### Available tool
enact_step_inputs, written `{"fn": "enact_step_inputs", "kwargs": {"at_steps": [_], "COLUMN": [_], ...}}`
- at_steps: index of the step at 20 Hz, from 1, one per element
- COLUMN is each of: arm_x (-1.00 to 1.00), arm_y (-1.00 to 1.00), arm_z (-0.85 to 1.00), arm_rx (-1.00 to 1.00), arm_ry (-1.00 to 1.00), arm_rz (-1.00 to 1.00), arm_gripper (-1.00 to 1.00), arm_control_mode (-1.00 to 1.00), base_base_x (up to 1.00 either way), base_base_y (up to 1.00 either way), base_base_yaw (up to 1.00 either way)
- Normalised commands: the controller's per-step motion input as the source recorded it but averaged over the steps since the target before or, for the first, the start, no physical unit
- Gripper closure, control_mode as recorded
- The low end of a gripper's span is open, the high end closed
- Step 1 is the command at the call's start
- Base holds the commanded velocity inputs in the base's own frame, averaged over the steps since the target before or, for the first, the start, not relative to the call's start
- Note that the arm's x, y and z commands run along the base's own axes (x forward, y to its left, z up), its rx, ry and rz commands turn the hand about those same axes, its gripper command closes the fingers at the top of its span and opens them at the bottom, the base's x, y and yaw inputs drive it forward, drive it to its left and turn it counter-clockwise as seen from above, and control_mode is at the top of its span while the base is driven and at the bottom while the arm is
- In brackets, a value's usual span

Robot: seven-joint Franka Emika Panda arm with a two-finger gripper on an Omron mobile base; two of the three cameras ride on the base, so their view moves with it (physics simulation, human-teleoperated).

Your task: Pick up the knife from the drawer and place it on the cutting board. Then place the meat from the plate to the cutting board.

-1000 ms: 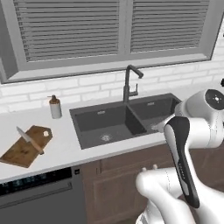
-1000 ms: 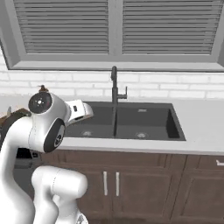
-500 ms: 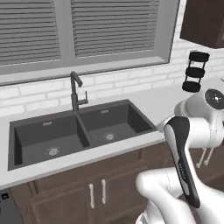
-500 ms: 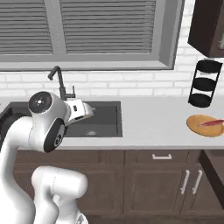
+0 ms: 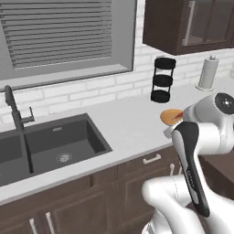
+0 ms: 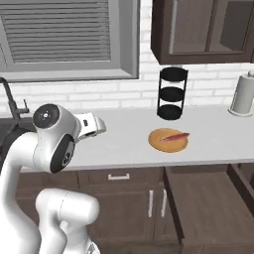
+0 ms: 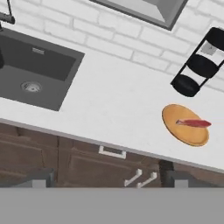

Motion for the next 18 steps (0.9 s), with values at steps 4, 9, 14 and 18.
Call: {"fn": "enact_step_inputs", "kwargs": {"at_steps": [4, 9, 14, 18], "arm_x": [0.0, 0.0, 0.0, 0.0], "arm_y": [0.0, 0.0, 0.0, 0.0], "arm_z": [0.0, 0.0, 0.0, 0.0], "arm_rx": [0.0, 0.0, 0.0, 0.0], "arm_ry": [0.0, 0.0, 0.0, 0.0], "arm_rz": [0.0, 0.0, 0.0, 0.0], "arm_gripper": [-1.0, -1.0, -1.0, -1.0], "arm_control_mode": [1.0, 1.0, 1.0, 1.0], "base_base_x": [0.59, 0.69, 0.43, 0.33], "base_base_y": [-0.44, -0.13, -0.11, -0.56], "base_base_yaw": [-0.16, -0.14, -0.11, -0.14]}}
